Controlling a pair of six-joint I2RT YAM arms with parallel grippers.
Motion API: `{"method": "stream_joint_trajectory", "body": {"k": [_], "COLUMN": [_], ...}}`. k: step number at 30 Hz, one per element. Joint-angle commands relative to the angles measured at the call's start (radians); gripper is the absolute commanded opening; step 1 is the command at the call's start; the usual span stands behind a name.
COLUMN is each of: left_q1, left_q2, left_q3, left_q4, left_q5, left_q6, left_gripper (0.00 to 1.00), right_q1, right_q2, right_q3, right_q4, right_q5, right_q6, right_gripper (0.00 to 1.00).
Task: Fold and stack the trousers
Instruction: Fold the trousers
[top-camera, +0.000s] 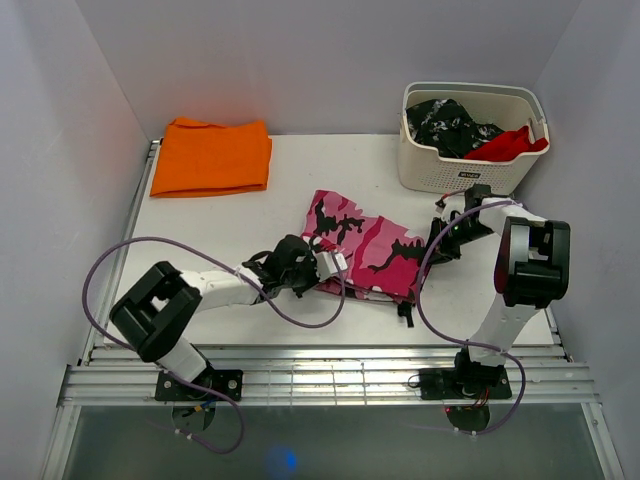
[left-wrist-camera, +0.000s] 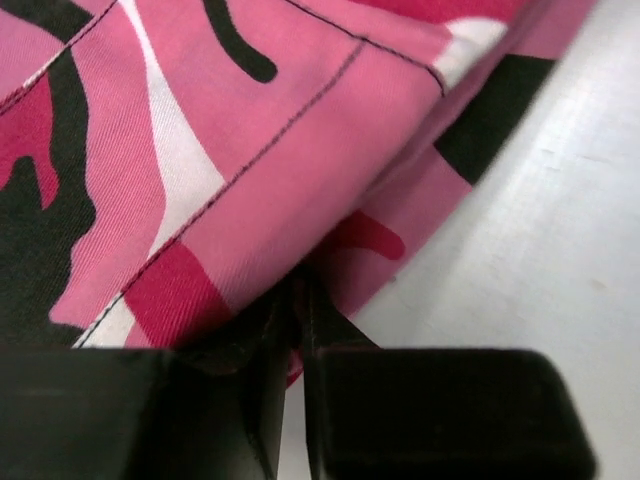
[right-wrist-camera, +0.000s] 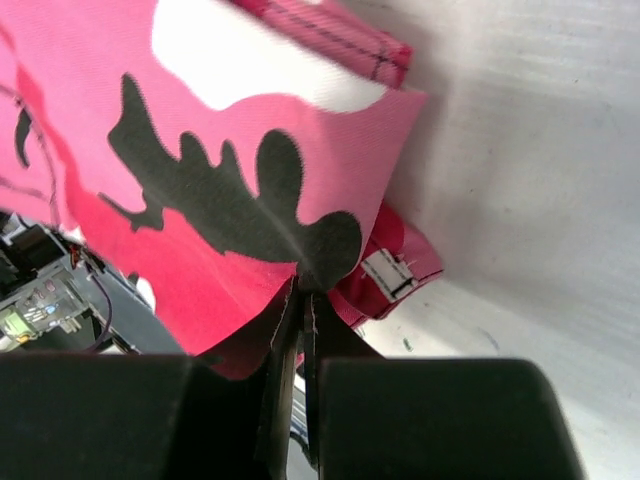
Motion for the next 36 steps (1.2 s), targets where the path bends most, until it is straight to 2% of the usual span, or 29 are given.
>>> {"method": "stream_joint_trajectory", "body": {"k": [1,2,3,6,7,10,12,13,14,15,16,18,19,23,26,28,29,31,32,36], "left_q1": [-0.008,-0.008,-0.008,-0.006,-0.002,0.047,0.116,0.205,0.248,0.291,0.357,0.409,0.443,0.459,0.459,0.459,0.457,0.462,0.463,0.466], "left_q2": [-0.175,-0.215,-0.295,-0.398,-0.447,-0.446,-0.402,-0.374,-0.321,-0.294,-0.274,-0.240,-0.237,-0.230,-0.158,-0.092,-0.069,-0.020,0.026,0.079], "left_q3": [-0.012,-0.007,0.010,0.056,0.082,0.169,0.226,0.252,0.289,0.300,0.303,0.260,0.234,0.104,0.033,-0.002,-0.013,-0.028,-0.030,-0.030], "left_q4": [-0.182,-0.214,-0.234,-0.334,-0.342,-0.402,-0.458,-0.471,-0.477,-0.471,-0.456,-0.341,-0.280,0.035,0.119,0.144,0.146,0.140,0.118,0.081], "left_q5": [0.205,0.234,0.259,0.351,0.347,0.261,0.311,0.346,0.388,0.491,0.541,0.701,0.739,0.813,0.811,0.801,0.763,0.735,0.715,0.684], "left_q6": [-0.063,-0.078,-0.096,-0.176,-0.214,-0.380,-0.507,-0.553,-0.601,-0.689,-0.734,-0.820,-0.901,-1.046,-1.124,-1.137,-1.149,-1.152,-1.150,-1.134], "left_gripper": [0.26,0.30,0.38,0.48,0.57,0.61,0.61,0.61,0.60,0.59,0.58,0.56,0.56,0.51,0.49,0.47,0.47,0.47,0.46,0.45], "right_q1": [0.012,0.015,0.026,0.052,0.072,0.118,0.142,0.147,0.155,0.168,0.173,0.182,0.185,0.187,0.187,0.187,0.185,0.175,0.169,0.152], "right_q2": [0.027,0.031,0.034,0.041,0.047,0.082,0.106,0.132,0.145,0.155,0.178,0.189,0.191,0.179,0.162,0.157,0.153,0.128,0.116,0.061], "right_q3": [-0.013,-0.014,-0.016,-0.020,-0.017,0.030,0.084,0.105,0.128,0.150,0.193,0.227,0.245,0.254,0.253,0.273,0.286,0.351,0.371,0.461], "right_q4": [0.088,0.100,0.109,0.154,0.177,0.212,0.226,0.228,0.231,0.232,0.231,0.231,0.234,0.231,0.205,0.157,0.140,0.107,0.088,0.024], "right_q5": [0.048,0.051,0.059,0.095,0.117,0.161,0.178,0.188,0.194,0.201,0.206,0.209,0.221,0.235,0.228,0.224,0.226,0.217,0.203,0.090], "right_q6": [-0.025,-0.026,-0.029,-0.051,-0.055,-0.084,-0.113,-0.123,-0.135,-0.162,-0.176,-0.202,-0.227,-0.273,-0.298,-0.304,-0.302,-0.307,-0.302,-0.287], "right_gripper": [0.08,0.08,0.08,0.08,0.08,0.08,0.08,0.08,0.08,0.08,0.08,0.08,0.08,0.08,0.08,0.17,0.30,0.47,0.60,0.68]}}
